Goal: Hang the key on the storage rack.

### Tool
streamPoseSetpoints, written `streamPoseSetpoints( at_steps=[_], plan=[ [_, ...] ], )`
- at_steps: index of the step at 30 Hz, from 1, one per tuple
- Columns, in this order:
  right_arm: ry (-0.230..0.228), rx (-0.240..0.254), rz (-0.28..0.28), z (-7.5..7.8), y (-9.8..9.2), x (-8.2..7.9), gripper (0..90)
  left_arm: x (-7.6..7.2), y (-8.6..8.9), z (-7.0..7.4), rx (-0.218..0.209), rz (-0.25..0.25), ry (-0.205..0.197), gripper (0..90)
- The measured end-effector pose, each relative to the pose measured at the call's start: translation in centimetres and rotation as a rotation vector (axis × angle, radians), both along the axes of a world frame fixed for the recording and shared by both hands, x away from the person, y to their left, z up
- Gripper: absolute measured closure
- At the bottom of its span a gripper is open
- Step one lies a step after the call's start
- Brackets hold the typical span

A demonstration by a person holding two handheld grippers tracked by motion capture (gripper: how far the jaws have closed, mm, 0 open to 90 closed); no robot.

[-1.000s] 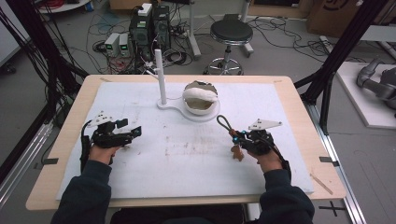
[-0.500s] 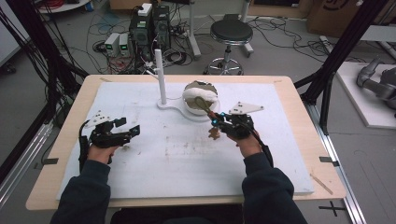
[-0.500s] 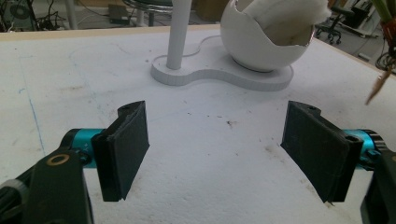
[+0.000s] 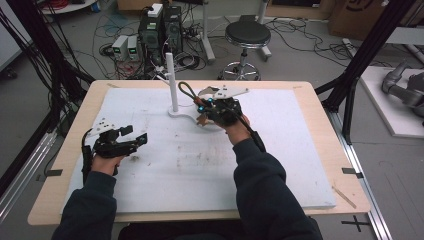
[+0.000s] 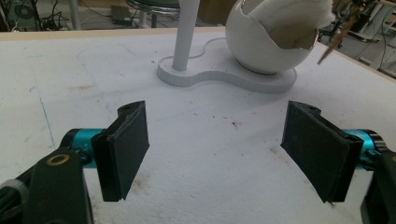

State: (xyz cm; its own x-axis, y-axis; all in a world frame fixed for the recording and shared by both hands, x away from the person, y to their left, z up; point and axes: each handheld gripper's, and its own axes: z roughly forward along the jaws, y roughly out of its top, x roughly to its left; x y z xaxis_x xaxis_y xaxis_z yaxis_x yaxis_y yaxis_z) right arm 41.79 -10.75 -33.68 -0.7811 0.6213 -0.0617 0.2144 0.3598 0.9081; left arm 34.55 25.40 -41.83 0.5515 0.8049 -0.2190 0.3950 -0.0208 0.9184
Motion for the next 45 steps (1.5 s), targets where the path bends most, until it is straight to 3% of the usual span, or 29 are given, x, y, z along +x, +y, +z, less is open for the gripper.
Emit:
streamPoseSetpoints(
  at_steps=[9, 13, 18, 27, 30, 33, 37, 41, 45],
  plan=[
    [-0.043, -0.001, 0.014, 1.7, 4.1, 1.7, 78.9, 0.0, 0.0, 0.0, 0.001, -0.002, 0.004, 22.6],
    [-0.014, -0.015, -0.012, 1.8, 5.4, 2.6, 78.9, 0.0, 0.0, 0.0, -0.005, 0.003, 0.003, 22.6],
    [0.000, -0.075, -0.044, 1.4, 6.7, 3.4, 78.9, 0.1, 0.0, -0.1, -0.002, -0.002, 0.004, 22.6],
    [0.044, -0.127, -0.123, 0.3, 6.9, 4.6, 78.7, 0.0, 0.0, 0.0, -0.007, 0.004, 0.006, 22.6],
    [0.055, -0.117, -0.116, 0.4, 6.5, 4.5, 75.0, 0.0, 0.1, 0.0, -0.015, 0.000, 0.006, 22.6],
    [0.016, -0.042, -0.120, 0.9, 5.4, 3.7, 58.7, -0.1, 0.1, 0.1, -0.026, 0.003, -0.002, 22.7],
    [0.009, -0.005, -0.106, 1.2, 3.4, 3.0, 54.1, -0.2, 0.3, 0.2, -0.035, 0.010, -0.005, 22.5],
    [0.056, -0.018, -0.088, 1.2, 0.4, 2.7, 46.3, -0.1, 0.4, 0.1, -0.043, 0.014, -0.001, 21.5],
    [0.042, -0.008, -0.079, 0.8, -2.8, 1.8, 38.5, -0.1, 0.5, 0.1, -0.044, 0.010, 0.007, 20.7]
  ],
)
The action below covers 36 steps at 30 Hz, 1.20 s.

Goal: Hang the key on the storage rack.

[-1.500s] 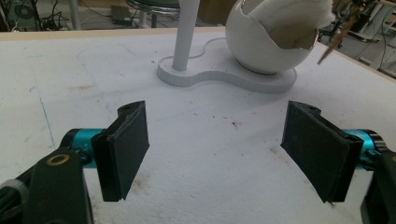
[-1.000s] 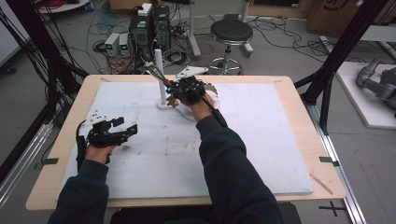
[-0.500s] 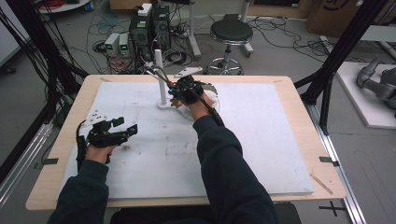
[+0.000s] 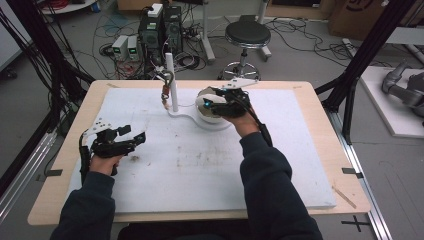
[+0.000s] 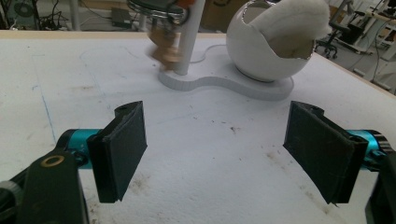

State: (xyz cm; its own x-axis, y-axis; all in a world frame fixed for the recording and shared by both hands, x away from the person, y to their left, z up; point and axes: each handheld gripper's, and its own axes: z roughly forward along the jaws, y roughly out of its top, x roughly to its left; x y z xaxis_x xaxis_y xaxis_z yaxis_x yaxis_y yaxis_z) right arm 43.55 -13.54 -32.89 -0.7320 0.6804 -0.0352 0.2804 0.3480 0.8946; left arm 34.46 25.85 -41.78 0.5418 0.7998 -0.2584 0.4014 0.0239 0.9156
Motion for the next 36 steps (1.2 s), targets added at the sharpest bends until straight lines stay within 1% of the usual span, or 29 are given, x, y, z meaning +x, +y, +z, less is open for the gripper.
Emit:
streamPoseSetpoints(
  at_steps=[2, 4, 5, 6, 8, 10, 11, 13, 16, 17, 20, 22, 23, 26, 28, 29, 30, 32, 36],
  plan=[
    [0.024, -0.036, -0.011, -0.2, -1.4, -0.5, 34.5, 0.0, -0.1, 0.0, 0.007, -0.007, 0.001, 20.7],
    [0.002, -0.030, -0.003, -0.6, -2.6, -1.1, 32.1, 0.0, -0.3, 0.0, 0.008, -0.017, 0.002, 20.7],
    [-0.002, -0.031, -0.006, -0.8, -3.2, -1.5, 30.1, 0.0, -0.4, 0.0, 0.004, -0.025, -0.005, 20.7],
    [0.008, -0.047, -0.013, -1.0, -3.7, -1.8, 28.7, -0.1, -0.4, 0.0, -0.003, -0.031, -0.016, 20.7],
    [-0.011, -0.064, -0.022, -1.6, -4.9, -2.4, 26.3, -0.2, -0.6, 0.2, -0.017, -0.030, -0.042, 20.6],
    [-0.007, -0.078, -0.042, -2.3, -6.2, -3.1, 23.3, -0.2, -0.7, 0.3, -0.008, -0.026, -0.058, 17.3],
    [-0.019, -0.085, -0.046, -2.7, -6.9, -3.5, 21.9, -0.2, -0.7, 0.3, -0.007, -0.025, -0.061, 17.3],
    [-0.022, -0.091, -0.064, -3.3, -7.9, -4.1, 21.8, -0.2, -0.8, 0.3, 0.009, -0.024, -0.056, 17.3],
    [-0.008, -0.083, -0.099, -4.3, -9.8, -5.2, 21.8, -0.1, -1.0, 0.1, 0.035, -0.020, -0.045, 17.4],
    [-0.012, -0.087, -0.108, -4.6, -10.5, -5.6, 21.6, -0.1, -1.1, 0.1, 0.046, -0.017, -0.046, 17.4],
    [0.008, -0.085, -0.154, -5.6, -12.2, -6.8, 21.5, -0.2, -1.2, 0.2, 0.049, -0.019, -0.048, 17.5],
    [0.026, -0.084, -0.182, -6.3, -13.4, -7.6, 21.5, -0.2, -1.3, 0.2, 0.040, -0.017, -0.050, 17.5],
    [0.028, -0.081, -0.191, -6.6, -13.8, -7.9, 21.5, -0.2, -1.3, 0.2, 0.045, -0.020, -0.047, 17.5],
    [0.047, -0.093, -0.215, -7.4, -15.1, -8.7, 21.5, -0.2, -1.6, 0.1, 0.050, -0.029, -0.044, 17.6],
    [0.053, -0.086, -0.235, -7.8, -15.9, -9.0, 21.4, -0.2, -1.8, 0.1, 0.055, -0.037, -0.048, 17.6],
    [0.054, -0.083, -0.245, -7.8, -16.2, -9.0, 21.5, -0.2, -1.9, 0.1, 0.051, -0.041, -0.048, 17.6],
    [0.055, -0.078, -0.252, -7.7, -16.4, -9.1, 21.4, -0.2, -2.0, 0.1, 0.055, -0.043, -0.052, 17.6],
    [0.044, -0.078, -0.256, -7.6, -16.7, -9.1, 21.5, -0.3, -2.1, 0.1, 0.052, -0.049, -0.051, 17.8],
    [0.038, -0.077, -0.252, -7.5, -16.6, -9.3, 21.4, -0.3, -2.3, -0.1, 0.048, -0.054, -0.047, 17.9]
  ],
)
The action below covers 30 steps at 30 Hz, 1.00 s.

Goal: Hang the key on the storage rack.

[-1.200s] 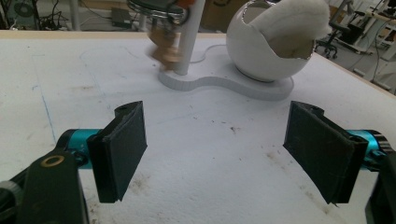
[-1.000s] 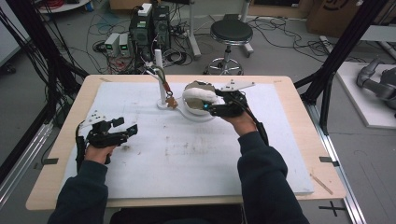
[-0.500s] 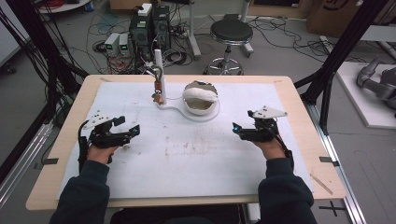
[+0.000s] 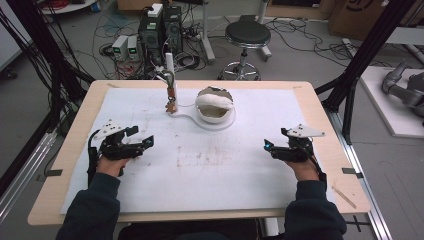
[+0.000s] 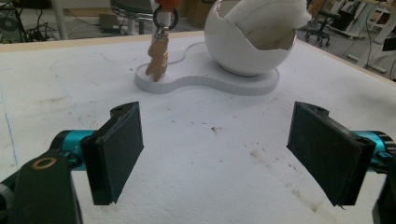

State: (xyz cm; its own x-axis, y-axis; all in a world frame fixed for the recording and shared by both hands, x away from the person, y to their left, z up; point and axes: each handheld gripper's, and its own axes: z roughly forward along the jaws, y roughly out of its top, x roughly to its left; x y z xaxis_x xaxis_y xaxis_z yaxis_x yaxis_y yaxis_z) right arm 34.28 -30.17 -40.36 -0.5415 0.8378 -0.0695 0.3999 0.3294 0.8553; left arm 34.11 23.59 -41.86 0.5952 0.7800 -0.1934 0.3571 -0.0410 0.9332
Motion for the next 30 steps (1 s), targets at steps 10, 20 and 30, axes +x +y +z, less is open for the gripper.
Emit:
streamPoseSetpoints(
  at_steps=[10, 20, 30],
  plan=[
    [-0.006, 0.008, -0.010, 0.06, -0.05, -0.40, 21.5, -0.09, -0.05, -0.02, 0.002, -0.006, 0.001, 18.0],
    [-0.004, -0.006, -0.002, -0.09, 0.12, -0.35, 21.5, -0.12, 0.07, -0.08, 0.002, 0.000, 0.005, 18.0],
    [-0.004, 0.002, -0.003, -0.17, 0.03, -0.24, 21.5, -0.03, -0.01, -0.17, -0.001, 0.001, 0.010, 18.2]
  ],
)
